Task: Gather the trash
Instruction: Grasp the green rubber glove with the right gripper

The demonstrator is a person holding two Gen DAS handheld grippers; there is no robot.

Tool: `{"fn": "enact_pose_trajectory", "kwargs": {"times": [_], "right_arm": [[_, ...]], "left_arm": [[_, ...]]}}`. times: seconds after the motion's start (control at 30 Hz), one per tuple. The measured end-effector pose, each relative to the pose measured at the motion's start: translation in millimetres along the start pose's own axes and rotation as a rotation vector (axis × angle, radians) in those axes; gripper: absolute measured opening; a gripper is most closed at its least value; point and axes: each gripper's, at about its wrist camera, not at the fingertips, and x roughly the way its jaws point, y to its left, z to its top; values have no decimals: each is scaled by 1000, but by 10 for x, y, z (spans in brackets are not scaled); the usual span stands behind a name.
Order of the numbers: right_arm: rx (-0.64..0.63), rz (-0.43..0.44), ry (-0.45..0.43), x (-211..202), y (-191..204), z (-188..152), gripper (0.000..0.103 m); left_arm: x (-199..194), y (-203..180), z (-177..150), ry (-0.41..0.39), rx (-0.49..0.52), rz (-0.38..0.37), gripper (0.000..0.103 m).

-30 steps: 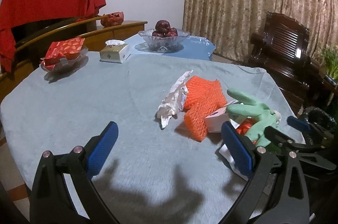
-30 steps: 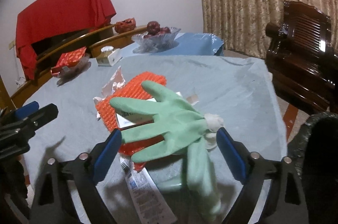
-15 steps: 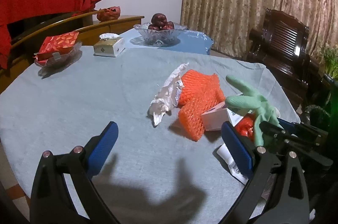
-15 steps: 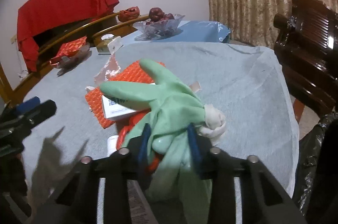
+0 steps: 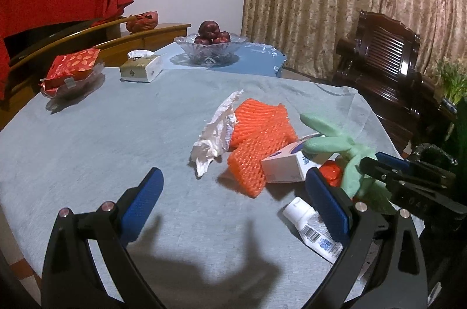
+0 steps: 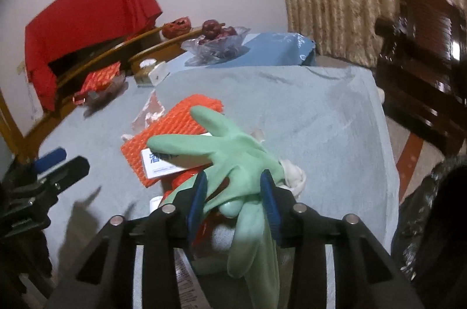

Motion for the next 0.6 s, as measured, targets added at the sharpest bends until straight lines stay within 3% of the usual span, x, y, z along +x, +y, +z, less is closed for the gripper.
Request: {"fn": "enact_pose_trajectory", "kwargs": {"times": [0.1, 0.13, 0.43, 0.6], "right_arm": [[-18, 9, 1, -13, 44, 28, 14], [-35, -7, 5, -11, 63, 38, 12], [-32, -13, 27, 31, 42, -14, 15], [-43, -2, 8, -47, 46, 48, 7]], "left_arm": [[-1, -18, 6, 0, -2, -4, 95], [2, -23, 7, 1, -2, -6, 95], [-20, -92, 19, -8, 0, -14, 95], [-20, -120, 29, -10, 5, -17, 95]]}}
